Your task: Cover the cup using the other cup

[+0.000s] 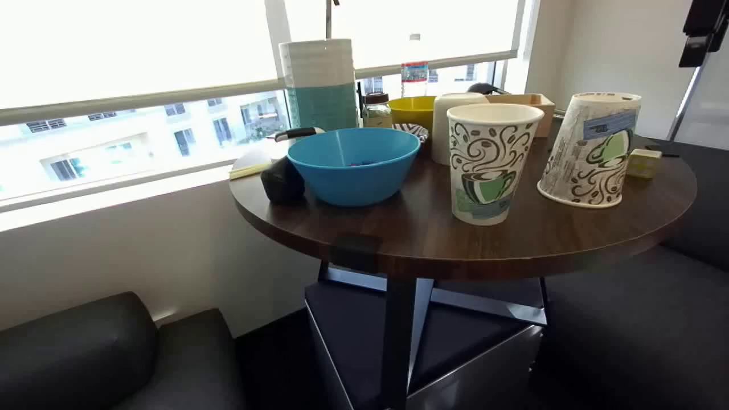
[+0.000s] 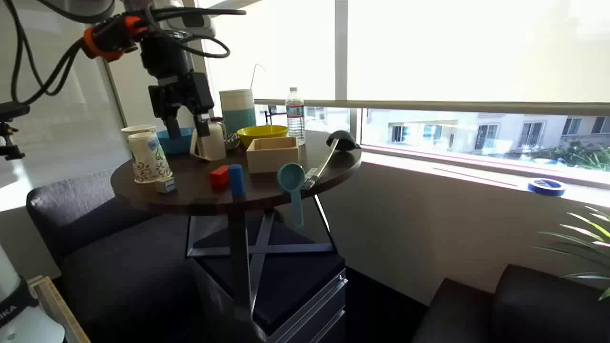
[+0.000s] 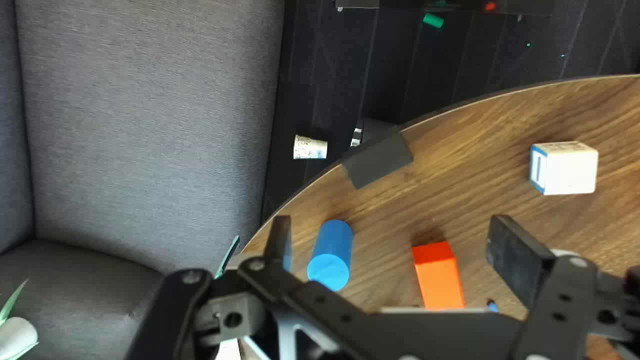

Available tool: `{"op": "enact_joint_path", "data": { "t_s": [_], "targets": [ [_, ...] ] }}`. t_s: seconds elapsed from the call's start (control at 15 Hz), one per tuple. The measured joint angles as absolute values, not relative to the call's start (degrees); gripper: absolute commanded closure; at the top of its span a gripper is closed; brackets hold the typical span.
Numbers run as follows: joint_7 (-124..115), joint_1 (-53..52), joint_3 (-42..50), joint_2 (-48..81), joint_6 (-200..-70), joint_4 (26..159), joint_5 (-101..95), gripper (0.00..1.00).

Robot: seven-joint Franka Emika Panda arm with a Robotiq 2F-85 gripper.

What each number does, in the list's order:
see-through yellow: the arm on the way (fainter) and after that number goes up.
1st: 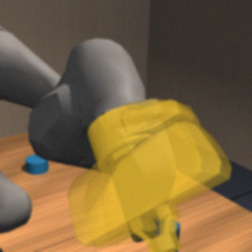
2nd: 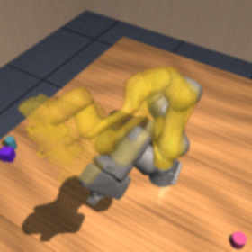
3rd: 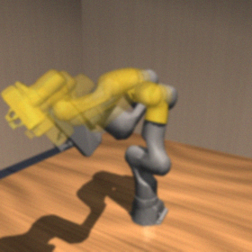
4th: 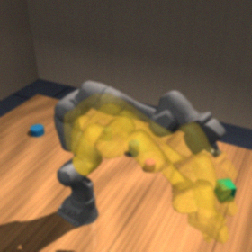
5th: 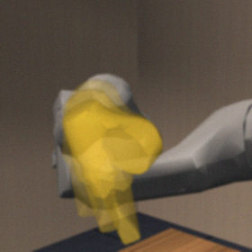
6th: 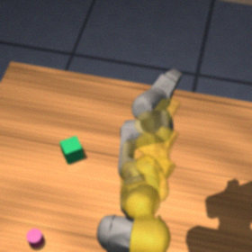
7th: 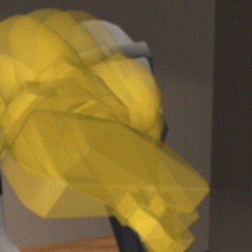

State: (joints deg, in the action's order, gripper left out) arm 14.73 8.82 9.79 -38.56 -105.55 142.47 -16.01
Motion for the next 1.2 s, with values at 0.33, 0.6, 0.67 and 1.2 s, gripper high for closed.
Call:
{"op": "enact_joint_path", "data": {
  "t_s": [0.33, 0.6, 0.67, 1.2],
  "targets": [
    [14.73, 8.82, 9.79, -38.56, -105.55, 142.47, -16.01, 0.00],
    [15.21, 8.54, 9.86, -38.57, -105.55, 142.47, -15.93, 0.00],
    [16.29, 7.80, 9.87, -38.68, -105.46, 142.47, -15.46, 0.00],
    [22.60, -8.03, 5.67, -44.58, -100.72, 143.07, -3.44, 0.00]
  ]
}}
